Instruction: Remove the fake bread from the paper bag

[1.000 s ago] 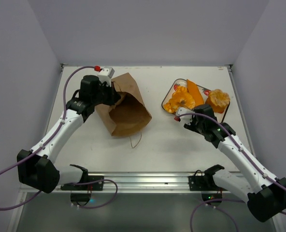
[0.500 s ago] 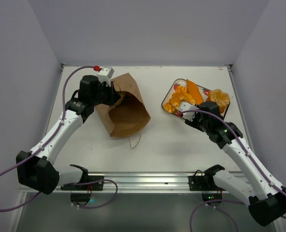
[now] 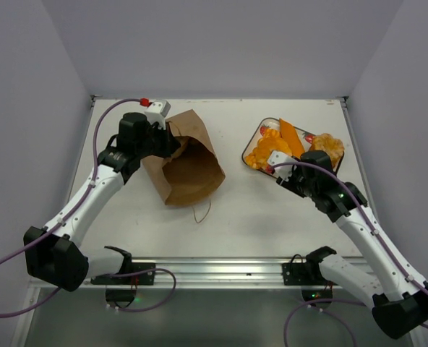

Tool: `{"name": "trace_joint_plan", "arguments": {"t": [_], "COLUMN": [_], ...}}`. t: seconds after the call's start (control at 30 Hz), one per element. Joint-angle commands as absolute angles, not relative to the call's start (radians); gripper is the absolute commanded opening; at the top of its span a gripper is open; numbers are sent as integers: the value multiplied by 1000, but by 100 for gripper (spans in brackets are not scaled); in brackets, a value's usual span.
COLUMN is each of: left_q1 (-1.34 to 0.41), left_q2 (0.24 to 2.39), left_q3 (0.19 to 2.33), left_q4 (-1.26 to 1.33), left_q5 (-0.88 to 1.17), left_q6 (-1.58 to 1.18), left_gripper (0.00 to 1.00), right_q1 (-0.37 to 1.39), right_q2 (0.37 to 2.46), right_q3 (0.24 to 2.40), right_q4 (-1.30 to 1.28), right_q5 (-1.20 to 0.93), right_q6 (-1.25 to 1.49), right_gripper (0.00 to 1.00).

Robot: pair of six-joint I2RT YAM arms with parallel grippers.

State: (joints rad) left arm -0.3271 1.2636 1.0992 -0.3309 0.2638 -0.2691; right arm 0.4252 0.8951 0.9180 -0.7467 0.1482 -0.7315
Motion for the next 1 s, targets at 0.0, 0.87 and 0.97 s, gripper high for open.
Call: {"name": "trace_joint_plan", "arguments": {"t": [0.0, 0.87, 0.97], "left_q1": [-318, -328, -339], "left_q2": [1233, 1319, 1347], "left_q3": [1106, 1150, 1157], "left_q4": [-319, -276, -246], "left_q5": [295, 396, 414], "left_q6": [-262, -321, -354], "left_gripper": [0, 0, 0], "right_q1": [425, 566, 715], "right_q2": [881, 945, 1006], "right_q3": [963, 1195, 1172], "right_q4": [-759, -932, -824], "right_q5": [84, -407, -235], "right_q6": [-690, -684, -631], "right_gripper": [44, 35, 34]}}
